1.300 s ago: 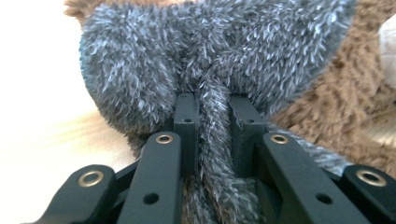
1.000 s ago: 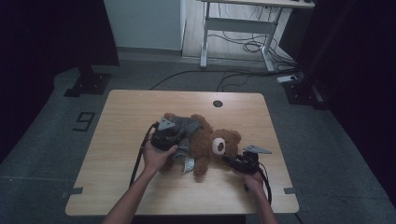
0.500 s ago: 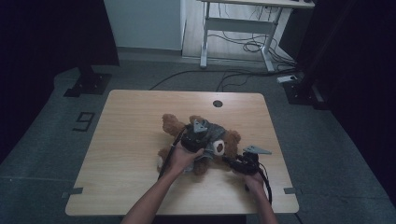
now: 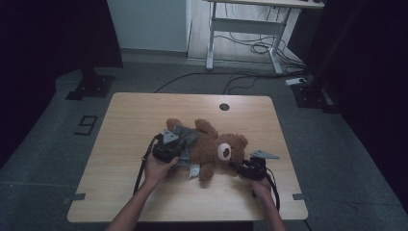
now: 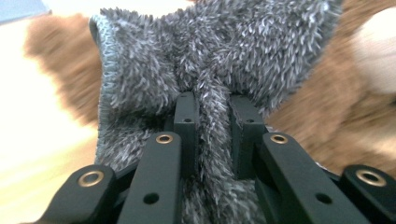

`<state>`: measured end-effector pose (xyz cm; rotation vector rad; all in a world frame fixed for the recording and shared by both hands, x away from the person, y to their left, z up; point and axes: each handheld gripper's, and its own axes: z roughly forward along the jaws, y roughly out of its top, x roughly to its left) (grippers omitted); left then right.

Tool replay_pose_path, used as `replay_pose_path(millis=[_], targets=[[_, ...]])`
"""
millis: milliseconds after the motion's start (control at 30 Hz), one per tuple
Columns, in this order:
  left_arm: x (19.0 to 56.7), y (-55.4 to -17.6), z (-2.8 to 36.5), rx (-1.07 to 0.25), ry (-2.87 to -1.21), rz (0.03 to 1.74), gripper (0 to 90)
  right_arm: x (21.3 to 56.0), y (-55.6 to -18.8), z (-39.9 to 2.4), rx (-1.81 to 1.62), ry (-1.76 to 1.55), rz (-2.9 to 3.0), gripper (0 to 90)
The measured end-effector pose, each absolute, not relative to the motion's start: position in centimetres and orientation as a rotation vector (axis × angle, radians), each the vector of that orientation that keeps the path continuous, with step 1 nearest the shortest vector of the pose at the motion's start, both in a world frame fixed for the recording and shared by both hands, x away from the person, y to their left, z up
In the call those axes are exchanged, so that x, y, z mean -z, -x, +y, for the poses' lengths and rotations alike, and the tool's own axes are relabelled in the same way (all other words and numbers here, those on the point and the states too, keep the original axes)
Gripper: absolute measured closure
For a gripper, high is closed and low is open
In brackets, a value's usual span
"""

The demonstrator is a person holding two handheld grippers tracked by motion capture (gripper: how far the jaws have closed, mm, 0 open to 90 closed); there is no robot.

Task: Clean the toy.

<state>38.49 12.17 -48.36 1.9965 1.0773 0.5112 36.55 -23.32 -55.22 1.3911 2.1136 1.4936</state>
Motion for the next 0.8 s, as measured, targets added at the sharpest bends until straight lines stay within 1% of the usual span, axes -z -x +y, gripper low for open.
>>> replay_pose_path(millis=[100,133,167,333,433,500,667,800], targets=[[50.0,-38.8,14.2,-0.447,-1.967,1.145,75.2,55.3,-36.6,-23.3,-1.497,-1.394,2.109,55.7],[50.2,-38.9,14.6,-0.412,-1.937,1.154,75.2,55.3,-36.6,-23.3,-1.494,-1.393,2.109,55.8],[50.2,-38.9,14.7,-0.404,-1.933,1.156,75.2,55.2,-36.6,-23.2,-1.491,-1.396,2.108,55.8],[49.6,-40.4,13.4,-0.472,-1.995,1.161,75.2,55.2,-37.1,-22.7,-1.481,-1.405,2.094,56.4],[49.7,-41.5,13.8,-0.438,-1.966,1.187,75.1,55.3,-37.6,-22.4,-1.486,-1.408,2.080,56.5],[49.5,-41.4,14.2,-0.425,-1.946,1.191,75.0,55.3,-37.9,-22.2,-1.483,-1.407,2.080,56.5],[46.9,-40.1,14.1,-0.459,-1.897,1.106,75.0,55.3,-38.0,-22.3,-1.474,-1.394,2.094,56.4],[44.1,-40.2,11.8,-0.494,-1.911,1.015,74.8,55.2,-38.0,-22.4,-1.467,-1.371,2.107,55.9]])
